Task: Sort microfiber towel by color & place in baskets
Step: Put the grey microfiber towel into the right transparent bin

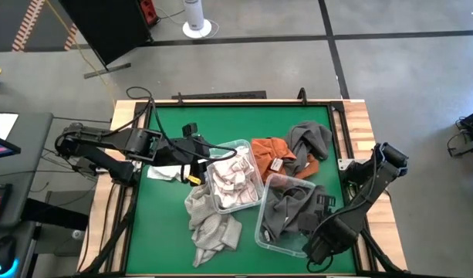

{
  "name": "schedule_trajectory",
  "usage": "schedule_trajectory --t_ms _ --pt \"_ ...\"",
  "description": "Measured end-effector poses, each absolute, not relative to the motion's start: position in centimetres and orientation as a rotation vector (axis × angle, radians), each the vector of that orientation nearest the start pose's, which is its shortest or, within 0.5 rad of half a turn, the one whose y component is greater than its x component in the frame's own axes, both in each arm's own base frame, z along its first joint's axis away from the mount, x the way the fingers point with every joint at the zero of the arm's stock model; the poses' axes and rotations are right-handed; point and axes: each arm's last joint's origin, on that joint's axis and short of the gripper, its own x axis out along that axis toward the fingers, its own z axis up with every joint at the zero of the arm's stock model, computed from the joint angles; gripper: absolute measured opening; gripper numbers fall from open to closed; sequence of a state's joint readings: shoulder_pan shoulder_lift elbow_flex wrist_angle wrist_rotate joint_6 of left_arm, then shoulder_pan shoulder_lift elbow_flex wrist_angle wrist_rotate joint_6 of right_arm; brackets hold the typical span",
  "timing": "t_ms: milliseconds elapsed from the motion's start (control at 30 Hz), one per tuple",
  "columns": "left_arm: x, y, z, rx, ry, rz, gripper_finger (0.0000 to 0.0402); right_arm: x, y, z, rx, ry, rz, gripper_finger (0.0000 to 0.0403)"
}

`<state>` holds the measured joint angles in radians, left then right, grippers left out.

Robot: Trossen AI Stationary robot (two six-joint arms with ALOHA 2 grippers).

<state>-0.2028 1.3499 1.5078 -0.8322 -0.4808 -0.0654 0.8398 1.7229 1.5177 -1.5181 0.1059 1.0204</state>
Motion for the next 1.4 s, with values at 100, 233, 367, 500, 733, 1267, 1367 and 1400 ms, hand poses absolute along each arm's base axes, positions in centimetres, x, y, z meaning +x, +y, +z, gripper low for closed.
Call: schedule_trajectory --t_ms 100,233,367,500,733,1267,1367,1400 --pt "26.5 -4.1 40.1 0.164 0.627 0.288 0.0187 20.1 21.9 28.2 -0.01 1.569 -0.284 0.0016" --pt "26.5 -4.1 40.1 0.164 0.627 0.288 0.0187 20.2 21.9 30.0 0.014 1.547 -0.268 0.0021" --pt "26.5 -4.1 40.1 0.163 0.627 0.288 0.0187 20.7 22.2 32.1 0.027 1.464 -0.204 0.0012" --pt "26.5 -4.1 40.1 0.161 0.626 0.289 0.0187 21.2 22.0 34.0 0.007 1.379 -0.155 0.0012" --pt "26.5 -4.1 40.1 0.157 0.625 0.29 0.0187 23.6 20.5 35.6 -0.105 1.211 -0.116 0.0012" --pt "26.7 -4.2 40.4 0.054 0.573 0.313 0.0187 29.2 17.9 29.9 -0.149 1.18 0.109 0.0018" --pt "26.6 -4.5 40.3 0.055 0.574 0.305 0.0187 29.2 17.8 27.3 -0.114 1.233 0.136 0.002" --pt "26.6 -4.5 40.3 0.053 0.574 0.303 0.0187 29.2 17.6 26.6 -0.107 1.246 0.134 0.0021"
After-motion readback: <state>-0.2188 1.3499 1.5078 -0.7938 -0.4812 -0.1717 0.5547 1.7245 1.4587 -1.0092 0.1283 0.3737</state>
